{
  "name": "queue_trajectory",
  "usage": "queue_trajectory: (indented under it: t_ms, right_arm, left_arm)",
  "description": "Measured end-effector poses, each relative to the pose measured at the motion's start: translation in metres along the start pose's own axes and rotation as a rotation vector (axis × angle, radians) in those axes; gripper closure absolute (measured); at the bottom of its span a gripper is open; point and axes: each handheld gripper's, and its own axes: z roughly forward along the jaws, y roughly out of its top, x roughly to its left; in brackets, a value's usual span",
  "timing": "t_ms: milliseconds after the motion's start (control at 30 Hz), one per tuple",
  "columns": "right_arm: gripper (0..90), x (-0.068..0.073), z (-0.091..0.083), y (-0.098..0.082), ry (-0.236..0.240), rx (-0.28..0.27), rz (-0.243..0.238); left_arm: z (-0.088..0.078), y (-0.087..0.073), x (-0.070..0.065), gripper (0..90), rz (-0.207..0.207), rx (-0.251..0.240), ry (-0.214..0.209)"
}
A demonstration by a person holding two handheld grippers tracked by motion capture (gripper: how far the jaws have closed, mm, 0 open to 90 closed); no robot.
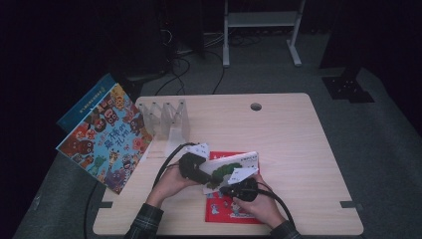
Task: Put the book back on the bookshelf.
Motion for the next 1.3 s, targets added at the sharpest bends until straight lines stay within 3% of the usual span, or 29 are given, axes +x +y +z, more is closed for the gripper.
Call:
queue_trajectory:
  t_ms: [267,333,567,767,1033,1300]
  right_arm:
    - [89.6,0.001,0.000,0.000,-0.004,-0.002,-0.006]
    - [89.6,0.000,0.000,-0.001,-0.002,-0.004,-0.003]
    - [89.1,0.001,0.000,-0.001,-0.011,-0.008,-0.015]
    - [82.7,0.001,-0.005,-0.003,-0.030,-0.012,-0.025]
    - [75.9,-0.012,-0.031,-0.015,-0.084,-0.062,-0.004]
    - [66.4,-0.039,-0.065,-0.037,-0.185,-0.085,0.093]
  left_arm:
    - [0.001,-0.002,-0.003,69.5,0.043,-0.011,0.016]
    - [0.002,-0.002,-0.002,72.5,0.038,-0.015,0.006]
    - [0.002,-0.002,-0.004,75.1,0.028,-0.016,0.028]
    - [-0.003,-0.003,-0.002,75.2,0.005,-0.034,0.045]
    - [-0.020,-0.004,-0.001,75.3,-0.032,-0.069,0.110]
    - [-0.034,-0.006,0.001,75.4,-0.074,-0.111,0.124]
